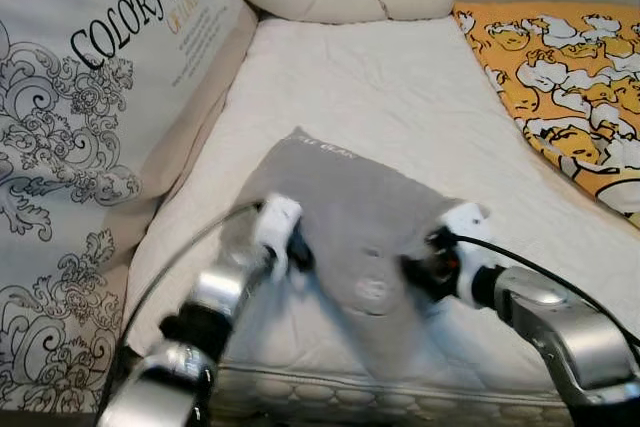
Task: Clean up the room
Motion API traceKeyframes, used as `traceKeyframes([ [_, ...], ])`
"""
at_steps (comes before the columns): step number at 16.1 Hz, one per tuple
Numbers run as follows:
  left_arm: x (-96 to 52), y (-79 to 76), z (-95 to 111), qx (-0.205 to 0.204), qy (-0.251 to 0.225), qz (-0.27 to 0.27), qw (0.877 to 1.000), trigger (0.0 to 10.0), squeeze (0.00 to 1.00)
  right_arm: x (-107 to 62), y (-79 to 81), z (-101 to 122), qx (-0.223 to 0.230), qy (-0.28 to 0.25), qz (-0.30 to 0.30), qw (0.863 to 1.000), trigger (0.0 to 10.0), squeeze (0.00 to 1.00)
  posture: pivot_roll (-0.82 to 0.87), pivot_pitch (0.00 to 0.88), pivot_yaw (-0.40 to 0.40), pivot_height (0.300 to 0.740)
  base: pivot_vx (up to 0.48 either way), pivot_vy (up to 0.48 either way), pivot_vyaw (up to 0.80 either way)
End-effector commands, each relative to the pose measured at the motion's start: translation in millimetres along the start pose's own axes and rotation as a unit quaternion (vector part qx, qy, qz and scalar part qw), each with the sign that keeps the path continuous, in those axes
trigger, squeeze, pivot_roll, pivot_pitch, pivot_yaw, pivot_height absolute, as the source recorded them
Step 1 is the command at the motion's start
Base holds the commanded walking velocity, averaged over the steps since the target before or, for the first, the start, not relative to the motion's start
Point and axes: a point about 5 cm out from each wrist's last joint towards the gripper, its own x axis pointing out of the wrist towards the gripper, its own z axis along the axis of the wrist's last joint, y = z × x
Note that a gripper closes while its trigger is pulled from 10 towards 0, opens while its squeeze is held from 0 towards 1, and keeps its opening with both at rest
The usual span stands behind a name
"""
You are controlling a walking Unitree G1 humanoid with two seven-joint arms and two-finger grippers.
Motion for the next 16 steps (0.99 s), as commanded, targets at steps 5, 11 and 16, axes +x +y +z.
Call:
traceKeyframes([
  [5, -28.4, 62.4, 47, 0.027, -0.082, 0.062, 0.994, 10.0, 0.00, -25.7, 46.7, 20, -0.028, -0.001, 0.192, 0.981, 10.0, 0.00, -0.08, 0.000, 0.056, 0.740, 0.000, 0.000, 0.00],
  [11, -26.9, 52.8, 28, 0.051, -0.078, 0.015, 0.996, 10.0, 0.00, -40.0, 7.6, 54, -0.004, -0.083, 0.110, 0.990, 10.0, 0.00, -0.06, 0.000, 0.046, 0.740, 0.000, 0.000, 0.00],
  [16, -18.3, 41.4, 12, -0.101, -0.125, -0.012, 0.987, 10.0, 1.00, -17.0, -58.3, 10, 0.207, -0.140, -0.130, 0.959, 10.0, 1.00, -0.07, 0.000, 0.060, 0.740, 0.000, 0.000, 0.00],
])
